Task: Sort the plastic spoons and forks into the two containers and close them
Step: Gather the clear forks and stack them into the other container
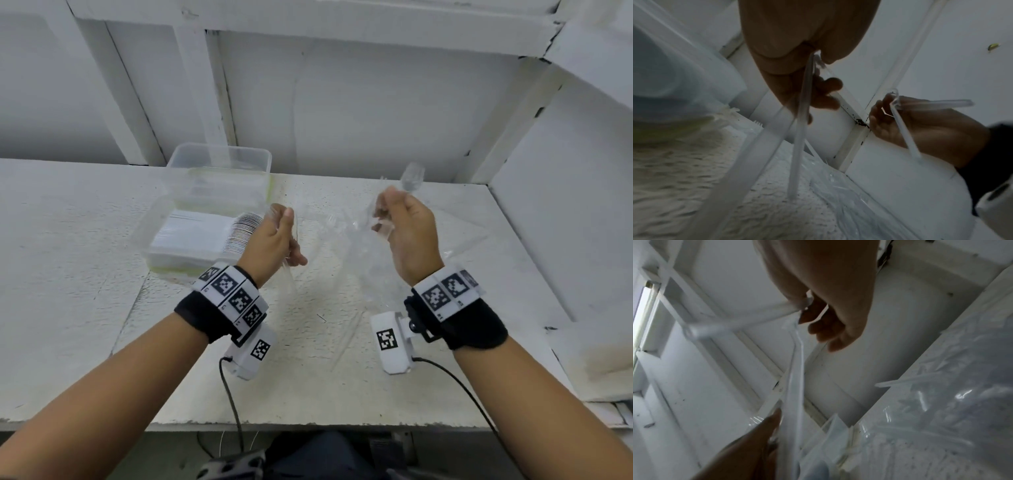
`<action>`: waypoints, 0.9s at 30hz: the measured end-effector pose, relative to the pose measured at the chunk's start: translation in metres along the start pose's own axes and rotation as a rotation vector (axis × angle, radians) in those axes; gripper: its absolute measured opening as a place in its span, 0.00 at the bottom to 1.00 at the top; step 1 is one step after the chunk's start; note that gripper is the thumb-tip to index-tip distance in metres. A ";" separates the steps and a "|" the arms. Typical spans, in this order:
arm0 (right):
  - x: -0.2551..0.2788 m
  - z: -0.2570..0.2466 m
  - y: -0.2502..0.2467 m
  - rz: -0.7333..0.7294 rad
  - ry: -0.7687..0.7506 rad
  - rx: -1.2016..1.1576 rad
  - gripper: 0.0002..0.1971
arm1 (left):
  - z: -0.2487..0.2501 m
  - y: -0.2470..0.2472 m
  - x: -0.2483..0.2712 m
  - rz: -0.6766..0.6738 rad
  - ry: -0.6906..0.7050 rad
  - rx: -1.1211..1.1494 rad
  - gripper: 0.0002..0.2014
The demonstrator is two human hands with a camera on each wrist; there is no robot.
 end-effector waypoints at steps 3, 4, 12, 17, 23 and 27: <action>0.002 0.000 -0.013 0.029 0.165 -0.350 0.13 | -0.004 0.016 -0.021 -0.057 -0.024 -0.218 0.13; 0.004 0.001 -0.018 0.053 0.215 -0.362 0.13 | -0.006 0.021 -0.029 -0.080 -0.030 -0.331 0.14; 0.022 0.029 -0.040 0.084 0.440 -0.024 0.13 | -0.036 0.038 -0.075 -0.231 -0.227 -0.990 0.16; 0.029 0.039 -0.036 -0.013 0.467 -0.109 0.07 | -0.042 0.043 -0.076 -0.277 -0.293 -1.056 0.16; 0.027 0.040 -0.030 -0.003 0.481 -0.117 0.10 | -0.034 0.029 -0.062 -0.262 -0.365 -0.739 0.15; 0.026 0.035 -0.023 -0.046 0.383 0.187 0.09 | -0.026 0.008 -0.040 -0.253 -0.399 -0.458 0.11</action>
Point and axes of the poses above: each hand's wrist, its own x-axis away from the middle knuckle, its own y-axis out of the palm, z = x × y, the point moved 3 cm from there along -x, towards the middle knuckle, and after that the axes turned 3 degrees about -z, right-handed, at the moved point
